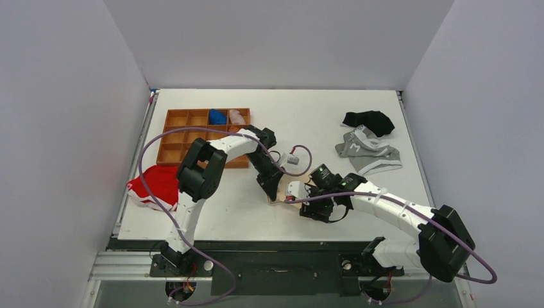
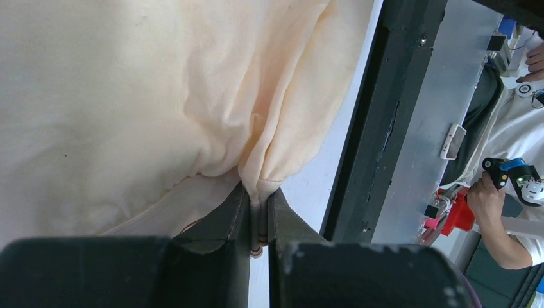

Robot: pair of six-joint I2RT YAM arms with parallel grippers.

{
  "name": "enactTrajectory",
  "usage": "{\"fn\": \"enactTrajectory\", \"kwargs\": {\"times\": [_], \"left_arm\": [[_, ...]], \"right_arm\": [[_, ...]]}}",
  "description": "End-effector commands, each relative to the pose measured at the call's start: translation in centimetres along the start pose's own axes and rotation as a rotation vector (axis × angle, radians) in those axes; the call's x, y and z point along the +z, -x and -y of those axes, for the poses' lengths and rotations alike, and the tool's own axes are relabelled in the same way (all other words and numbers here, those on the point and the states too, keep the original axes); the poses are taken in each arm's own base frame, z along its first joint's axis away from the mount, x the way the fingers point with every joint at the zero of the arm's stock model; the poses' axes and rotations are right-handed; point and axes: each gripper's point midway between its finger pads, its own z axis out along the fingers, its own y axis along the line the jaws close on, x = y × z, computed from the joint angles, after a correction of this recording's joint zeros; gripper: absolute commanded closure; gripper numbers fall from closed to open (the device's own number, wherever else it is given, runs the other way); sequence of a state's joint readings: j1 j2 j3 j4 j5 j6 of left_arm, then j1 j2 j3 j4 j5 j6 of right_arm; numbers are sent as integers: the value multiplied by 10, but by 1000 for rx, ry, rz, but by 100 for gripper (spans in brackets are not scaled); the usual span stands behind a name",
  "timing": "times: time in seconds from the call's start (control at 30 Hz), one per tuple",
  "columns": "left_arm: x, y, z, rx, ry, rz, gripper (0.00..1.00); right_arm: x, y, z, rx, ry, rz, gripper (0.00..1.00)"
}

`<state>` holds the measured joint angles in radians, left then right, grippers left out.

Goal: Roll the underwear
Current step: Fold the underwear at the center of the board.

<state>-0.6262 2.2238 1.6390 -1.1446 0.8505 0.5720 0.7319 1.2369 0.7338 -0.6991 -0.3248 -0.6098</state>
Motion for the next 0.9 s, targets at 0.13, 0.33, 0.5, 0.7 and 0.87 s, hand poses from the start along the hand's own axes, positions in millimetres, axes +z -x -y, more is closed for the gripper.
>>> {"fn": "enactTrajectory", "kwargs": {"times": [0.13,0.33,0.5,0.7,0.87], "left_arm": [[-4,9,6,0,-45,34,100],[-3,8,5,-5,-45,30,100],[-2,6,5,-4,-51,26,100],[-2,3,6,0,-59,18,100],[-2,2,7,3,-61,16,100]], "right_arm": [[13,3,3,-21,-48,-43,46],[19,3,2,-31,-61,-68,46],[25,-3,12,-23,-112,-113,46],[30,-9,26,-27,-176,-161,48],[30,-8,31,-26,-196,-165,57]]}}
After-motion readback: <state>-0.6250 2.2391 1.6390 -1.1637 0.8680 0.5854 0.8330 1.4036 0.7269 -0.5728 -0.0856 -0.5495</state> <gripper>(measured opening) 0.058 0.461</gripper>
